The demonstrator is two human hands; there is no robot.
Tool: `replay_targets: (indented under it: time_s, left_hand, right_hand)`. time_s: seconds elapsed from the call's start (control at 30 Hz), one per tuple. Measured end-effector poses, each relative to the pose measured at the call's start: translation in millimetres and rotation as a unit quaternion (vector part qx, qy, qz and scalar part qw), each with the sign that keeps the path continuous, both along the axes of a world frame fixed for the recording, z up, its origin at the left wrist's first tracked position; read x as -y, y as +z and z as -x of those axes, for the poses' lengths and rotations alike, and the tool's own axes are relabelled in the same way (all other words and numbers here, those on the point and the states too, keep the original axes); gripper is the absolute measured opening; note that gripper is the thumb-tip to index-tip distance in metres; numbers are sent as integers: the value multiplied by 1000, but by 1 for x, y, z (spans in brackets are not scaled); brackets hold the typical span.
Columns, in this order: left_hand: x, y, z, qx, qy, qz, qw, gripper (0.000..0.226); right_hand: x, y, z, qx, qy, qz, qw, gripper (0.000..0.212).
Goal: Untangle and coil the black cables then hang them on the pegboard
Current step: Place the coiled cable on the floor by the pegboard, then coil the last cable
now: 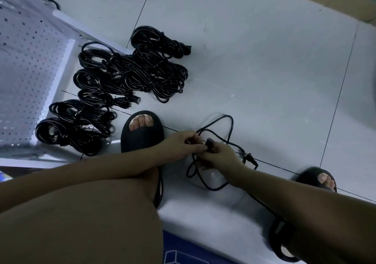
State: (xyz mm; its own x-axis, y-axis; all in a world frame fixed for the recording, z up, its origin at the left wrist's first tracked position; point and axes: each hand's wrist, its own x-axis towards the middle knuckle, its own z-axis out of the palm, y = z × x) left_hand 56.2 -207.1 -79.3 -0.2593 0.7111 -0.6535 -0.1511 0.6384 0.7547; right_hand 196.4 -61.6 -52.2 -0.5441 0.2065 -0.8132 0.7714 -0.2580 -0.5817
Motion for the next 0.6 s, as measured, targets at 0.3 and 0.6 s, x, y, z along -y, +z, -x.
replay_targets:
  time_s: [0.3, 0.6]
  left_hand:
    - [-10, 46, 15, -15, -25, -69, 997, 13]
    - [-36, 152, 54, -102, 45, -136, 984, 16]
  right_hand:
    - [-58, 68, 51, -37, -147, 89, 984, 4]
    - [-111, 164, 61, -73, -95, 96, 988, 7]
